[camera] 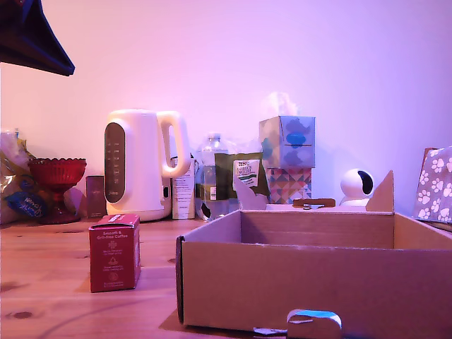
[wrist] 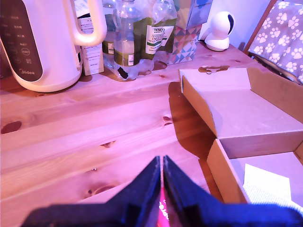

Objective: Pick the red carton of coffee filters and place it in the cardboard box

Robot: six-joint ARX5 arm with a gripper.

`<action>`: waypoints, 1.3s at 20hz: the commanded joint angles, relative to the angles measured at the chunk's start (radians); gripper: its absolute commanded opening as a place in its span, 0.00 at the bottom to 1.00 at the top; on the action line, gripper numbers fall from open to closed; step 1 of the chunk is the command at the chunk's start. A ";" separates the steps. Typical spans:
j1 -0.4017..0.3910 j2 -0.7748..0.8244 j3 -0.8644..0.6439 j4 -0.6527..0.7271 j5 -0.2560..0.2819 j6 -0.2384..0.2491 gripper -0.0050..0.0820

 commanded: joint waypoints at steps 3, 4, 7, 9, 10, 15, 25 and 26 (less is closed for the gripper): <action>-0.001 -0.002 -0.016 0.002 0.014 0.000 0.03; -0.001 -0.002 -0.016 0.002 0.014 0.000 0.03; -0.001 -0.002 -0.016 0.002 0.014 0.000 0.03; -0.001 -0.002 -0.016 -0.008 0.020 -0.001 0.03; -0.001 0.001 -0.016 -0.021 0.023 -0.001 0.03; -0.041 0.012 -0.035 0.027 -0.036 -0.017 0.03; -0.193 0.104 -0.138 0.055 -0.090 -0.197 0.08; -0.203 0.126 -0.138 0.061 -0.090 -0.204 0.14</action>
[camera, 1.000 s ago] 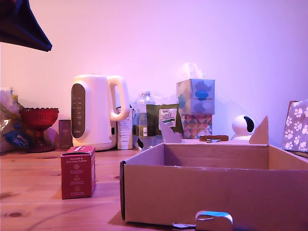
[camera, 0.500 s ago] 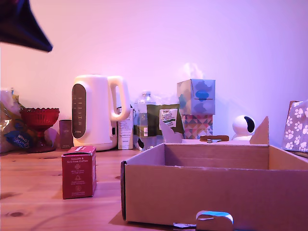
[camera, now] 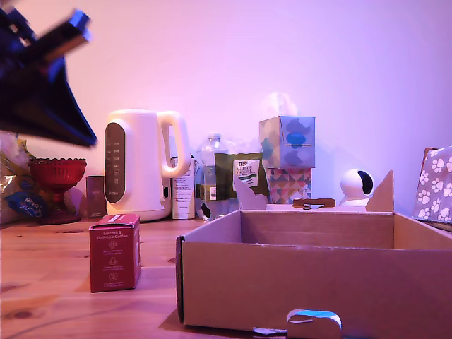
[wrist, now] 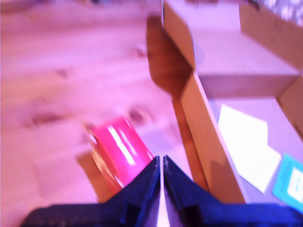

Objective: Pick the red carton of coffee filters and place it in the cardboard box

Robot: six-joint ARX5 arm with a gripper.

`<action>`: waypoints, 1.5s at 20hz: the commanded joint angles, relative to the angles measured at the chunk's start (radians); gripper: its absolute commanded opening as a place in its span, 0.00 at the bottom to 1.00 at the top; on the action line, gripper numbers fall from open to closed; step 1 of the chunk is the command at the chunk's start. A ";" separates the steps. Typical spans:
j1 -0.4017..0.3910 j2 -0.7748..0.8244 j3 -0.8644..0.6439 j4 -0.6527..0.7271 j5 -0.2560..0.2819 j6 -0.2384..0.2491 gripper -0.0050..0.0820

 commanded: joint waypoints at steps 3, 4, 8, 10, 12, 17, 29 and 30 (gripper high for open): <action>-0.014 0.059 0.002 0.030 -0.001 -0.026 0.42; -0.014 0.063 0.002 0.035 -0.001 -0.025 0.56; -0.014 0.063 0.002 0.069 -0.031 -0.029 0.81; -0.014 0.074 0.002 0.080 -0.086 -0.028 0.81; -0.017 0.108 0.002 0.115 -0.138 -0.024 0.81; -0.020 0.294 0.002 0.317 -0.174 -0.009 0.81; -0.019 0.566 0.002 0.417 -0.189 -0.009 0.73; -0.019 0.566 0.002 0.415 -0.188 -0.008 0.62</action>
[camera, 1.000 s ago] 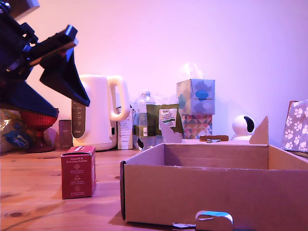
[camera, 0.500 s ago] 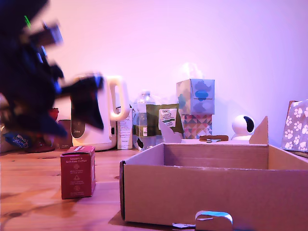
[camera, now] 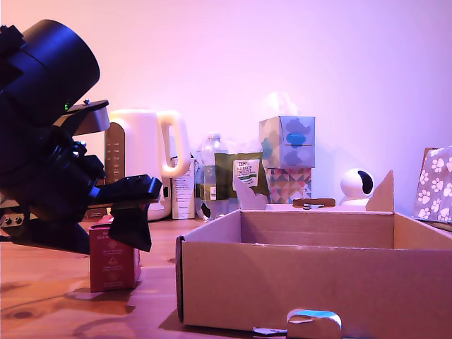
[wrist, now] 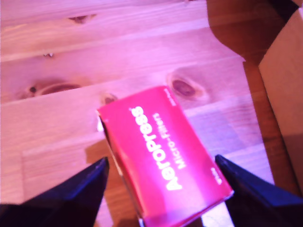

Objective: Pick the red carton of coffee filters and place it in the cardboard box

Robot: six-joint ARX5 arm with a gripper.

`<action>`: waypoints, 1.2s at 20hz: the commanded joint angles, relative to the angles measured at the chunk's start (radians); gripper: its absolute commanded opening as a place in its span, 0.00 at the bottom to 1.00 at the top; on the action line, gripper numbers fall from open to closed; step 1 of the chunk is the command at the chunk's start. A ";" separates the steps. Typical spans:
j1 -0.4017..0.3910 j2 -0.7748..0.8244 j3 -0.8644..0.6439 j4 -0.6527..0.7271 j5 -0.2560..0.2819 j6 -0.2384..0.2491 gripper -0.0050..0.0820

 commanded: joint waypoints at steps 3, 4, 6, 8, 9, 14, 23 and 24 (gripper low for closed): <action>-0.003 0.006 0.000 0.002 0.009 0.026 0.24; -0.003 -0.002 0.000 -0.008 0.019 0.037 0.25; -0.003 -0.040 0.002 -0.052 0.026 0.044 0.25; -0.003 -0.117 0.002 -0.107 0.026 0.062 0.25; -0.003 -0.167 0.002 -0.136 0.025 0.069 0.25; -0.003 -0.404 0.002 -0.235 0.022 0.078 0.25; -0.094 -0.385 0.002 0.003 0.154 0.078 0.25; -0.117 -0.367 0.002 0.054 0.164 0.078 0.25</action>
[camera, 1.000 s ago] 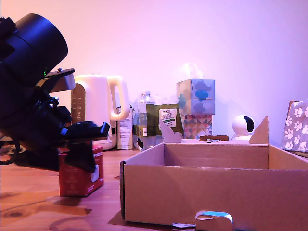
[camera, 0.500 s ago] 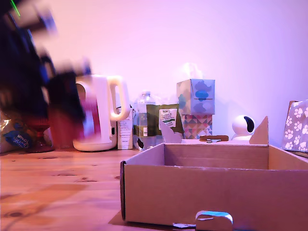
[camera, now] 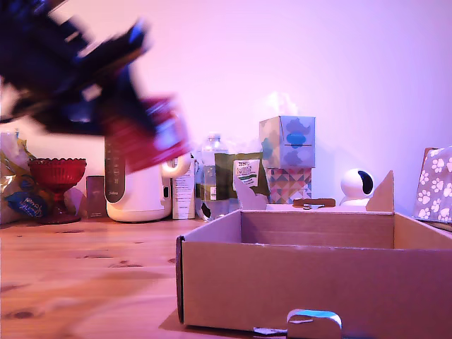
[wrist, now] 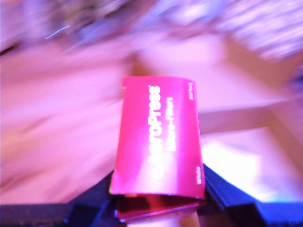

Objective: Pick the red carton of coffee filters and place it in the cardboard box

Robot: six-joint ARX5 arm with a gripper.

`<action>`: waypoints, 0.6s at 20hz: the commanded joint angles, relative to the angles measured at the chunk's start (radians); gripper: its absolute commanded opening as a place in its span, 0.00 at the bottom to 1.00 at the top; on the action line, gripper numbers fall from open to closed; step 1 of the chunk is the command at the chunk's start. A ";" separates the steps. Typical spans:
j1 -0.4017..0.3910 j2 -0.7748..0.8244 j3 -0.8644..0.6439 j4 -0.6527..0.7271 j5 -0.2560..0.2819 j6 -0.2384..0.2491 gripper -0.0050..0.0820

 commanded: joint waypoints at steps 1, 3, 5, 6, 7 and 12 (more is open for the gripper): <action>-0.027 0.033 -0.001 0.090 0.018 0.005 0.25; -0.062 0.079 0.000 0.168 0.040 0.006 0.25; -0.086 0.126 0.021 0.191 0.064 0.022 0.25; -0.097 0.150 0.040 0.188 0.079 0.046 0.25; -0.108 0.174 0.061 0.188 0.087 0.076 0.25; -0.135 0.296 0.188 0.126 0.135 0.110 0.25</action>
